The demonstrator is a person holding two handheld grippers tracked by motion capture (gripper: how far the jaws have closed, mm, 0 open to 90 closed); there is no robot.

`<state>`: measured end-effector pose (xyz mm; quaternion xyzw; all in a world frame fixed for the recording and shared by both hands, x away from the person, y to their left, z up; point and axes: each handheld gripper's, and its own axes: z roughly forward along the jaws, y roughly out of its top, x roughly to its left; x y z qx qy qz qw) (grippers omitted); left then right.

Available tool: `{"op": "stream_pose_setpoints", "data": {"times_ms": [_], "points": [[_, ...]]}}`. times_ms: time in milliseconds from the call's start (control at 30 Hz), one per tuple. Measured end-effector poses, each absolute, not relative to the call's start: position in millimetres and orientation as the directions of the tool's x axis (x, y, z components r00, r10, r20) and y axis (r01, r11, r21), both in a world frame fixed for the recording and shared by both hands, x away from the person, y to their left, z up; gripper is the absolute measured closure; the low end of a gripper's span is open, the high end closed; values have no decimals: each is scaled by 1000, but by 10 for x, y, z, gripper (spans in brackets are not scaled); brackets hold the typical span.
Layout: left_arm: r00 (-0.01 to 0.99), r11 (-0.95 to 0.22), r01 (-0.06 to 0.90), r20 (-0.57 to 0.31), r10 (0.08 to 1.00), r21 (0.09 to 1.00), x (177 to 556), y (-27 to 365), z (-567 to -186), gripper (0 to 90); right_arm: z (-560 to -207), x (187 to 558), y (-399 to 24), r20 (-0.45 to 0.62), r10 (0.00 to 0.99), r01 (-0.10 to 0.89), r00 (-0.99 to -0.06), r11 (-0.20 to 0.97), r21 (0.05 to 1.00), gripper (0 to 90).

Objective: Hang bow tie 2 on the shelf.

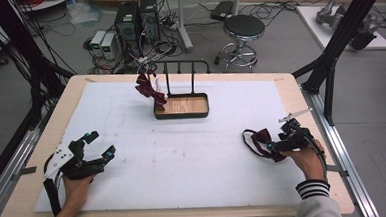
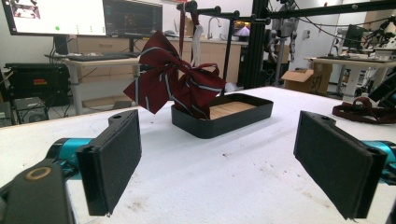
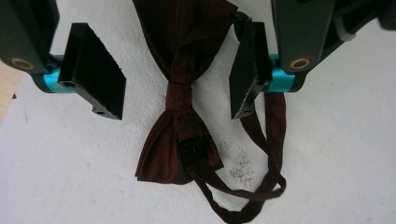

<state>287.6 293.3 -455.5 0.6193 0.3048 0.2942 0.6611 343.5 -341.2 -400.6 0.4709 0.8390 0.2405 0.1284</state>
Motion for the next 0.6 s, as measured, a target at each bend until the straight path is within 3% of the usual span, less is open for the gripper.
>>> {"op": "stream_pose_setpoints", "data": {"times_ms": [400,600], "points": [[642,58,-15,-35,766,998,2876,2929,-4555,155,-4057,3468,-3375,-12,851,747,-525,468,472,488],[642,58,-15,-35,766,998,2876,2928,-4555,155,-4071,3483,-3368,-8,851,754,-526,470,458,501]]}}
